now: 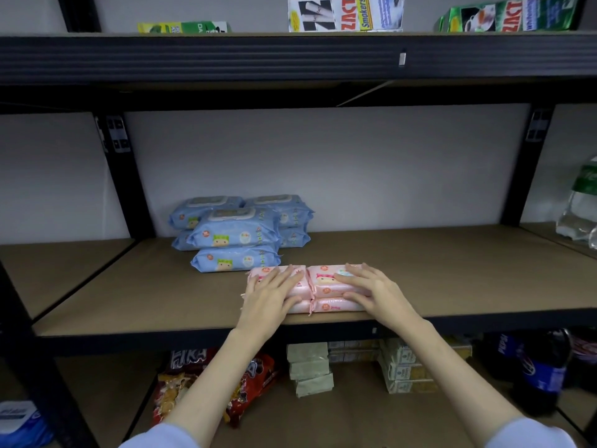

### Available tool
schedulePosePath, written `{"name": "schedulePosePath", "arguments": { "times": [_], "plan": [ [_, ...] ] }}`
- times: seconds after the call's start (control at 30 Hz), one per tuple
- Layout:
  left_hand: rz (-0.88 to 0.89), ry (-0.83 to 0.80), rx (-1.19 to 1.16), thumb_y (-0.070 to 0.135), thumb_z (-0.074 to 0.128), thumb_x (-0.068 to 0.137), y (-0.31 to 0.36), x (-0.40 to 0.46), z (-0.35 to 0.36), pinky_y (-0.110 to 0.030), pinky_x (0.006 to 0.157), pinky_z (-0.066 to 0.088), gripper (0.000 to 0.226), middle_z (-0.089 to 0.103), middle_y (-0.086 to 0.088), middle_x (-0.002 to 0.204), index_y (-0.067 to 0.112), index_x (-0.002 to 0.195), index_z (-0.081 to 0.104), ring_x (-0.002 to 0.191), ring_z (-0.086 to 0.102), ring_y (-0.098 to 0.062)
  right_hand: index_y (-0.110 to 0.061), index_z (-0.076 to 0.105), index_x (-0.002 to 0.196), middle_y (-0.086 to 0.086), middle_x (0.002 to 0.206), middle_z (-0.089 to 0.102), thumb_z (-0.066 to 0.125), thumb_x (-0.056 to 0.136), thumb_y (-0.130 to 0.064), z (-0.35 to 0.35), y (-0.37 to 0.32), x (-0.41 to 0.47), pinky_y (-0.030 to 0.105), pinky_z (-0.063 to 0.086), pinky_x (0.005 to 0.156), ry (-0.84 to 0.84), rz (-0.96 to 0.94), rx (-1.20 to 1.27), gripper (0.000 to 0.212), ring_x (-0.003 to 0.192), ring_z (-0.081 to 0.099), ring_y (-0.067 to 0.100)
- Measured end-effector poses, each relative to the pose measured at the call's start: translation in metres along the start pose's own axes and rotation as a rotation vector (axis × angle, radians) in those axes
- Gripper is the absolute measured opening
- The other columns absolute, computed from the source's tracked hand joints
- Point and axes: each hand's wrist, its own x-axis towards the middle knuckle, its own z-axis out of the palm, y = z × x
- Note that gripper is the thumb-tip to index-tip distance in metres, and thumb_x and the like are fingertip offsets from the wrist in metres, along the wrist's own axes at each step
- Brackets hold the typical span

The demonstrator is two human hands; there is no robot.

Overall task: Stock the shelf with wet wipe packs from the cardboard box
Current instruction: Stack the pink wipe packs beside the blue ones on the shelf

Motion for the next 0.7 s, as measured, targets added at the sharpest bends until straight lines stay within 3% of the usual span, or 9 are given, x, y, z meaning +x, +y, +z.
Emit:
{"name": "schedulePosePath", "arguments": {
  "times": [0.1,0.2,0.3,0.37,0.47,0.57,0.63,0.7],
  "plan": [
    [0.010,-0.013,-0.048,0.061,0.028,0.088,-0.005,-0.003,-0.002,-0.032,0.113,0.005,0.061,0.017,0.014,0.154,0.036,0.143,0.025,0.144,0.011,-0.007,-0.040,0.046,0.131,-0.008,0.149,0.034,0.059,0.088,-0.037,-0.001,-0.001,-0.002,0.028,0.025,0.109,-0.008,-0.014,-0.022,0.045,0.140,0.026,0.020],
    [0.025,0.074,-0.102,0.069,0.015,0.072,-0.017,-0.007,-0.004,-0.026,0.111,0.002,0.080,0.024,0.009,0.153,0.031,0.141,0.035,0.143,0.017,-0.010,-0.040,0.040,0.136,-0.010,0.154,0.022,0.058,0.085,-0.045,0.000,0.000,-0.005,0.031,0.021,0.110,-0.017,-0.011,-0.130,0.054,0.143,0.018,0.016],
    [0.023,0.097,-0.174,0.061,0.033,0.081,-0.027,-0.008,-0.003,-0.019,0.108,0.006,0.066,0.036,0.007,0.148,0.027,0.137,0.043,0.141,0.023,-0.011,-0.037,0.044,0.134,-0.009,0.150,0.032,0.061,0.085,-0.040,0.002,0.001,-0.008,0.030,0.021,0.113,0.036,-0.031,-0.045,0.052,0.142,0.022,0.016],
    [0.029,0.066,-0.270,0.054,0.047,0.083,-0.028,-0.006,-0.004,-0.024,0.112,0.013,0.060,0.041,0.005,0.145,0.025,0.134,0.047,0.140,0.026,-0.012,-0.034,0.047,0.132,-0.009,0.146,0.038,0.063,0.084,-0.035,0.002,0.001,-0.008,0.023,0.021,0.111,0.049,-0.022,0.032,0.051,0.141,0.025,0.015],
    [0.038,0.057,-0.342,0.061,0.042,0.076,-0.028,-0.006,-0.006,-0.039,0.116,0.021,0.067,0.042,0.003,0.144,0.025,0.132,0.049,0.137,0.028,-0.010,-0.032,0.047,0.133,-0.010,0.148,0.032,0.066,0.082,-0.029,0.001,-0.001,-0.007,0.025,0.019,0.114,0.059,-0.028,0.079,0.054,0.142,0.023,0.016],
    [-0.072,0.096,-0.426,0.041,0.068,0.078,-0.026,-0.012,-0.008,-0.038,0.117,0.014,0.063,0.020,0.005,0.152,0.035,0.135,0.042,0.141,0.016,-0.011,-0.038,0.031,0.141,-0.004,0.155,0.013,0.075,0.075,-0.030,0.000,0.001,-0.011,0.031,0.018,0.113,0.080,0.112,0.287,0.079,0.142,0.019,0.020],
    [-0.236,0.096,-0.627,0.029,0.077,0.072,-0.027,-0.016,-0.010,-0.035,0.114,0.018,0.078,0.017,0.002,0.152,0.036,0.138,0.037,0.140,0.017,-0.015,-0.041,0.019,0.145,0.003,0.153,0.023,0.078,0.071,-0.035,-0.001,0.006,-0.014,0.039,0.028,0.110,0.067,0.250,0.419,0.095,0.138,0.027,0.021],
    [-0.329,0.073,-0.751,0.025,0.080,0.070,-0.028,-0.019,-0.010,-0.029,0.108,0.027,0.084,0.031,-0.004,0.145,0.031,0.140,0.035,0.134,0.031,-0.018,-0.037,0.025,0.144,0.001,0.144,0.040,0.076,0.073,-0.034,0.001,0.013,-0.016,0.032,0.036,0.104,0.038,0.288,0.494,0.088,0.130,0.040,0.018]
  ]
}}
